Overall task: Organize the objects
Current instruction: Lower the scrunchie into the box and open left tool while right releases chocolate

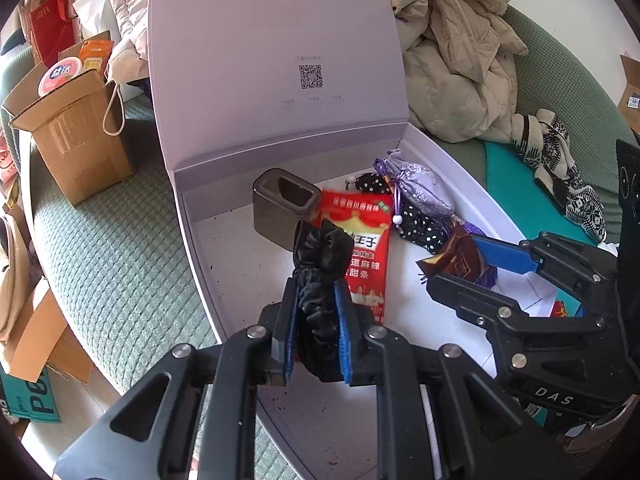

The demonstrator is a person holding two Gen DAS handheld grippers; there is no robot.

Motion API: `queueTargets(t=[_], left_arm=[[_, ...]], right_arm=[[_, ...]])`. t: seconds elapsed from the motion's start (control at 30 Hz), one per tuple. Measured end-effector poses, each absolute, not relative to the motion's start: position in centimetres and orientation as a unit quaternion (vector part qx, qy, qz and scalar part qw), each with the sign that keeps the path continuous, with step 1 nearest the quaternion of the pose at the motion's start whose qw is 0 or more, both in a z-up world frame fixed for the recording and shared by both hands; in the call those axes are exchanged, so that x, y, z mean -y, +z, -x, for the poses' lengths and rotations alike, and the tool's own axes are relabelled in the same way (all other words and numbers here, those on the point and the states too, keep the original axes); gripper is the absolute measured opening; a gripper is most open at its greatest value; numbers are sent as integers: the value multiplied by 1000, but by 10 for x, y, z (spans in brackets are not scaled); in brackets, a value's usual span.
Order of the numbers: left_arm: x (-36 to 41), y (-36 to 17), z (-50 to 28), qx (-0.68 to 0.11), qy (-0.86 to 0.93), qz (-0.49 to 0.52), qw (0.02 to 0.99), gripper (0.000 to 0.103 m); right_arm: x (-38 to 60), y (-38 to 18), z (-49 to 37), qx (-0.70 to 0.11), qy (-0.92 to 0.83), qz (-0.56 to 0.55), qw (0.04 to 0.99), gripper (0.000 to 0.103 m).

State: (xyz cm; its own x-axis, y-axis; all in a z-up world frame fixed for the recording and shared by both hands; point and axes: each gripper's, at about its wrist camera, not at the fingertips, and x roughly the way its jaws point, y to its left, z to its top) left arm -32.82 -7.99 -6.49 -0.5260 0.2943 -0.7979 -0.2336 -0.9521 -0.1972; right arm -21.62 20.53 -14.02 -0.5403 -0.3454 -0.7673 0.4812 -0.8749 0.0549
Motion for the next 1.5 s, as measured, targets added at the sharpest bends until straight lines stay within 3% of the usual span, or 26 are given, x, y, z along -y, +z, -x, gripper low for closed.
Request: queueTargets(t=[0.57,1.03,1.3,1.5], left_arm=[[65,-69,327,2,875,461,147,16],[68,-71,324,-5,877,460,139,18],[62,-69,319,-19,875,461,144,30],[70,-58,316,-8,882,454,126,50]], right_arm=[[-201,-157,219,-92,-865,-443,218,48],[-204,-159,219,-102,-866,-448,199,58],[-209,-153,218,-99,-865,-452,195,62],[-215,-139,212,-91,-872,-440,192,62]])
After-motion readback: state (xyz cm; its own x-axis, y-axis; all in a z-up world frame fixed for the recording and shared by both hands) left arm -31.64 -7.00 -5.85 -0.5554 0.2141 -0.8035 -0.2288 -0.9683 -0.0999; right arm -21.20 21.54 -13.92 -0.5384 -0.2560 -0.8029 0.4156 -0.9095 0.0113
